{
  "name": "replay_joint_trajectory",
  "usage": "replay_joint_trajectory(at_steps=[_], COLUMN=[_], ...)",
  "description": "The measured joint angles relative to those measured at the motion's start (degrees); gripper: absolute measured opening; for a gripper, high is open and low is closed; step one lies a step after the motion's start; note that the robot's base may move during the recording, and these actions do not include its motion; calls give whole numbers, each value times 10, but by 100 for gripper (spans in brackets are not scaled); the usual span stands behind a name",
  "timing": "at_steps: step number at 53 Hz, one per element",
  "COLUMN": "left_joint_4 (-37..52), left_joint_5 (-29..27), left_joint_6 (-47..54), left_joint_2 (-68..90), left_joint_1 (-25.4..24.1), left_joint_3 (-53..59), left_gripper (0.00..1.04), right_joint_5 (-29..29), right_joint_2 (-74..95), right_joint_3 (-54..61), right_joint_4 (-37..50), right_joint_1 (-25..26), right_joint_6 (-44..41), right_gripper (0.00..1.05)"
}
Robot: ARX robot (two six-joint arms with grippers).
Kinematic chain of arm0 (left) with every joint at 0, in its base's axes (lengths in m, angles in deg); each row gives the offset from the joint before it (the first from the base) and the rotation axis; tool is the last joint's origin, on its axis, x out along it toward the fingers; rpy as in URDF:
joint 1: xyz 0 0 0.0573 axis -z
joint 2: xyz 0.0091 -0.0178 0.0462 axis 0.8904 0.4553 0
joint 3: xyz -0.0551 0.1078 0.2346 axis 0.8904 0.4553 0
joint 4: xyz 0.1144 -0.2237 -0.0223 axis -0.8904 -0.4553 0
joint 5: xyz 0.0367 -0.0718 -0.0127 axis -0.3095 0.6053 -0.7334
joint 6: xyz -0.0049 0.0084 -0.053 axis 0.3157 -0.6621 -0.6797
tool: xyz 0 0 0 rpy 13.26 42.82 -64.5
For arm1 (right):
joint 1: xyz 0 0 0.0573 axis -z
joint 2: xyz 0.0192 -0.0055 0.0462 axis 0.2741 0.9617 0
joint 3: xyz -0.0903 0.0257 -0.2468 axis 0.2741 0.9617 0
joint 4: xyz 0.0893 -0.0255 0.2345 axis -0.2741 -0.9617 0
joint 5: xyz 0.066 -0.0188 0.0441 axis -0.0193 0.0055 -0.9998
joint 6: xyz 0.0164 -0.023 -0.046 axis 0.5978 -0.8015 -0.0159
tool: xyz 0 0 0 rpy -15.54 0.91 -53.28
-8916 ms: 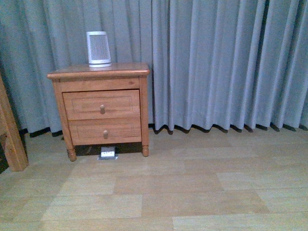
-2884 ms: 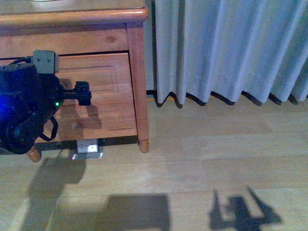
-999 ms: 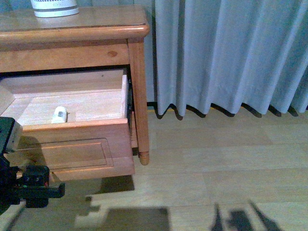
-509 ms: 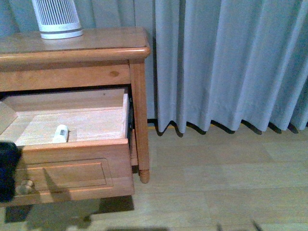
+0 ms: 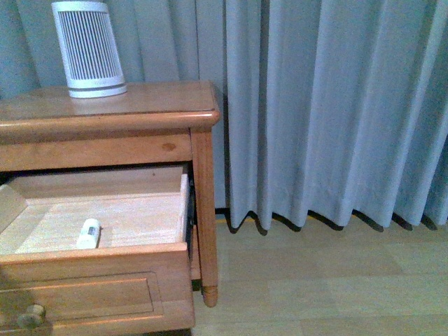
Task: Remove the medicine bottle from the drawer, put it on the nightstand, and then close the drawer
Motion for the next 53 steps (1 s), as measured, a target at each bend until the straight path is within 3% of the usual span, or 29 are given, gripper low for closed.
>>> replay_joint_trajectory(at_steps=[10,14,18,23,36,41,44,53], left_joint_4=[-17,-34,-47,-35,-35,-37,-37,-37], left_joint_5=[-109,-96,7,78,166,244,251,259], left_joint_6=[-2,-24,-82,-118,-142,-143,-145,-145], left_joint_2=[-96,-101,-130,-180,-227,-239,-242,-252], left_joint_1=[110,124,90,37,-55,-116,-144,-151], left_joint_3=[51,74,115,176,226,236,241,252], left_gripper=[98,96,82,66,20,4,3,3], right_joint_5=[0,0,0,0,0,0,0,0], right_joint_2=[0,0,0,0,0,0,0,0], right_joint_3=[0,0,0,0,0,0,0,0], right_joint_4=[0,0,0,0,0,0,0,0], right_joint_1=[0,0,0,0,0,0,0,0], right_joint_6=[0,0,0,0,0,0,0,0], right_gripper=[98,98,98,98,98,98,98,98])
